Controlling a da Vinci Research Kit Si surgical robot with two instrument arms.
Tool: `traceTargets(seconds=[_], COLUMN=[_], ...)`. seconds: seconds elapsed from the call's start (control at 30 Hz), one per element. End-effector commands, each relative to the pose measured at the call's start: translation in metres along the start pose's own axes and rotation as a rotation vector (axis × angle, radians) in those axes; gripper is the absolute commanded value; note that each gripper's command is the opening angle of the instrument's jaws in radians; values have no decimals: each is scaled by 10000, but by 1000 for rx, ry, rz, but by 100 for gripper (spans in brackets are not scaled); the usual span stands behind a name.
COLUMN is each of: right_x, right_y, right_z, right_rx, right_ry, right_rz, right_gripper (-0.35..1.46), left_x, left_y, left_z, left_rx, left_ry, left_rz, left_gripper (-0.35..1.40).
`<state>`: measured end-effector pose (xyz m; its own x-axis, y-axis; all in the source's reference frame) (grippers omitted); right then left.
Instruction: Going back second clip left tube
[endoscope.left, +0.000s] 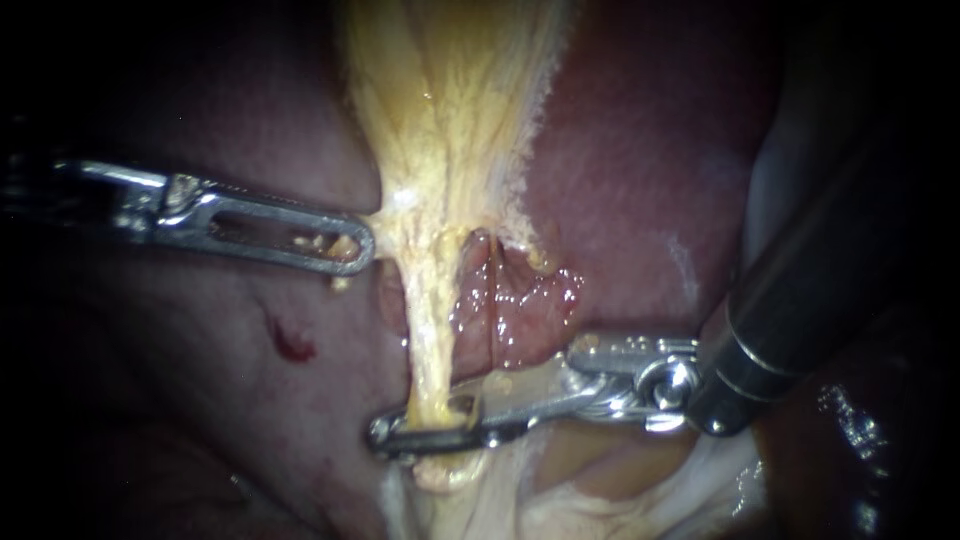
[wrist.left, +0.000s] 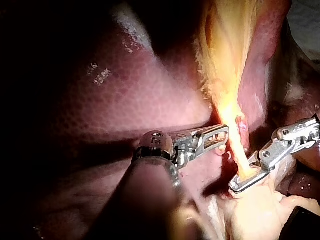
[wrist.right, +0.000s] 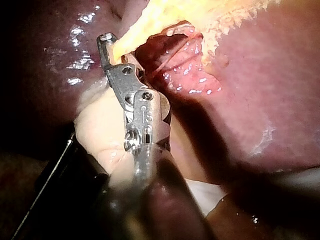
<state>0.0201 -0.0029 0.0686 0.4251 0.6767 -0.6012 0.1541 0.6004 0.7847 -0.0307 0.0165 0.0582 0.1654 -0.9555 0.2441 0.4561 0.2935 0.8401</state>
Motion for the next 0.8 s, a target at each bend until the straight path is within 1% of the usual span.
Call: traceTargets(seconds=[0.03, 0.3, 0.33, 0.37, 0.4, 0.43, 0.47, 0.5, 0.63, 0.8], right_x=[0, 0, 0, 0, 0, 1, 2, 2, 4, 5], right_y=[0, 0, -1, -1, -1, -1, -1, -1, 0, 2], right_z=[0, -1, -1, -1, 0, 1, 2, 3, 6, 9], right_rx=[0, -2, 1, 7, 10, 8, -10, -22, -24, -30], right_ry=[0, 3, 18, 44, 61, 68, 72, 74, 78, 92], right_rz=[0, 0, -1, -2, -3, -3, -3, -3, -2, 4], right_gripper=[-35, -35, -30, -10, 3, 16, 31, 35, 44, 48], left_x=[0, 0, 0, 0, 0, 0, 0, 0, 0, 0], left_y=[0, 0, 0, 0, 0, 0, 0, 0, 0, 0], left_z=[0, 0, 0, 0, 0, 0, 0, 0, 0, 0], left_rx=[1, 1, 1, 1, 1, 1, 1, 1, 2, 2], left_ry=[0, 0, 0, 0, 0, 0, 0, 0, 0, 0], left_rz=[0, 0, 0, 0, 0, 0, 0, 0, 0, 0], left_gripper=[-35, -35, -35, -35, -35, -35, -35, -35, -35, -35])
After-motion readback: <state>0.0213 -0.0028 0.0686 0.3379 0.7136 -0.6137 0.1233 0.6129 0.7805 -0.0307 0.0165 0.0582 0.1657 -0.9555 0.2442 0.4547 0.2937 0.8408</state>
